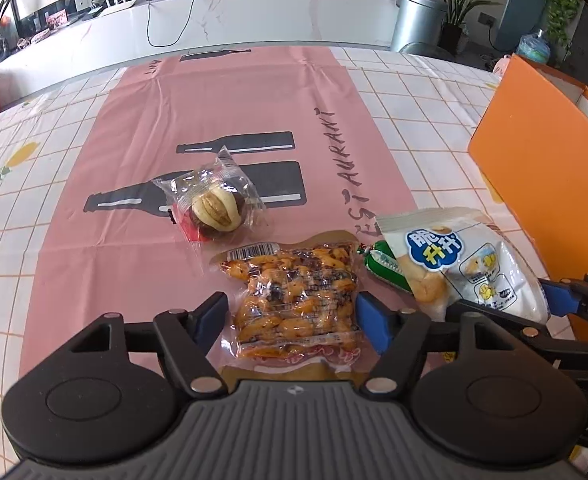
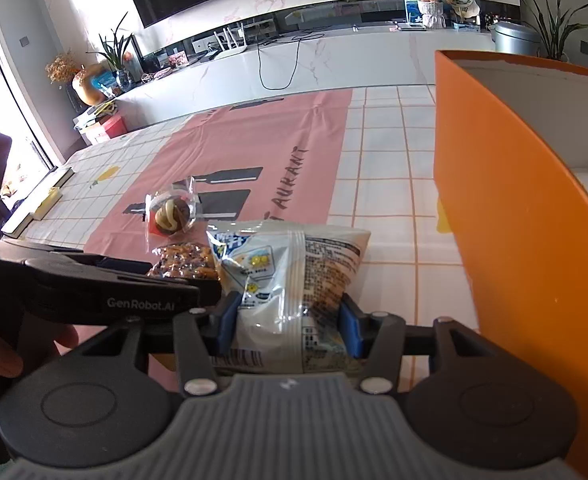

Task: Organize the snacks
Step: 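Grasp the vacuum nut pack with the left tool while the right tool grasps the white puffed-snack bag, then carry both packs into the orange box and open both tools to release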

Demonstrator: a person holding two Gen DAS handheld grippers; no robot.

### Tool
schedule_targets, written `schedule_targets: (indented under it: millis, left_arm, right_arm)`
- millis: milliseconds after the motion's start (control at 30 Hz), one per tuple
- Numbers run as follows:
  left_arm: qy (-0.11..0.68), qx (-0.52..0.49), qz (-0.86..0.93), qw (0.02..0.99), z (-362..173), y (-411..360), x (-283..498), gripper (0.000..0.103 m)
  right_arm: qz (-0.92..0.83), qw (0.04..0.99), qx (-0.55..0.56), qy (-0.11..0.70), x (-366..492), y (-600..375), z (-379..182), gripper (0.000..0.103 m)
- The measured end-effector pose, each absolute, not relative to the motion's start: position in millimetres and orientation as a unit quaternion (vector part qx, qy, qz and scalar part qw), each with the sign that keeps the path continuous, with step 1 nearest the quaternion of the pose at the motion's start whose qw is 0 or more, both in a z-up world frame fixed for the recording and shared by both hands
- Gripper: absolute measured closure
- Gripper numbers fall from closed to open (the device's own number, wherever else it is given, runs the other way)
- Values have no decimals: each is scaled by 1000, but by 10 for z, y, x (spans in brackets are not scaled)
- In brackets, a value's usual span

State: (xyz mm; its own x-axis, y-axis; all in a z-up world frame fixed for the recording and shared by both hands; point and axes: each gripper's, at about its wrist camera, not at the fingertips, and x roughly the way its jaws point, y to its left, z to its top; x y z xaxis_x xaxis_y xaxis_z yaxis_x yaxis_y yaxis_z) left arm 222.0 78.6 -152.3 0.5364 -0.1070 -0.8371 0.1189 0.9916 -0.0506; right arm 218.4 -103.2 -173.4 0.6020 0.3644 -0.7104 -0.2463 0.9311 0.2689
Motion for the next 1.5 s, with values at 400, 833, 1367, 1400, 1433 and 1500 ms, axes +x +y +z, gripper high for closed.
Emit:
schedule_targets:
  millis: [400,833,1367,1400,1433,1500]
  left_arm:
    - [468,-21,-63,881,-1325,859,1885,26]
    - [414,-38,-70,907,-620,870,1425,26]
    - [344,-7,-152,927,119,158,1114,26]
    - [342,-2,-157,926,140,84,1120,26]
    - [341,4,-162,926,157,4,1129,26]
    - [339,13,-175,924,171,-158,1150,26]
  right_arm:
    - [169,896,55,407,2106,-977,-1569,61]
    - [172,912,58,369,1691,-1100,-1072,63]
    - [139,937,43,318,1090,-1811,-375,63]
    - [135,938,40,316,1062,-1877,-346,63]
    - [131,940,37,314,1040,-1946,-322,63]
    - [123,941,32,313,1003,-2092,-278,63]
